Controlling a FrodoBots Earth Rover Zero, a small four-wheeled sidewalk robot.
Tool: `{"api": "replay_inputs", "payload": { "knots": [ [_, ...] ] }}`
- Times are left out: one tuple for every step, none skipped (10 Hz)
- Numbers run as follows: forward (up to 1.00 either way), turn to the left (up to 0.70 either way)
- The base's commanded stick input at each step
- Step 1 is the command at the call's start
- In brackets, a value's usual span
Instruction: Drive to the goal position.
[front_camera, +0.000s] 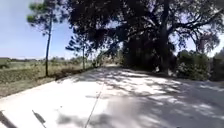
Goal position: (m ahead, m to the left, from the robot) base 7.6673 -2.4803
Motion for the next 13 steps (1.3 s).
{"api": "replay_inputs", "payload": {
  "knots": [
    [0.85,0.0],
    [0.85,0.0],
    [0.85,0.0],
    [0.85,0.0],
    [0.85,0.0],
    [0.85,0.0],
    [0.85,0.0],
    [0.85,0.0],
    [0.85,0.0],
    [0.85,0.0],
    [0.85,0.0],
    [0.85,0.0],
    [0.85,0.0]
  ]
}}
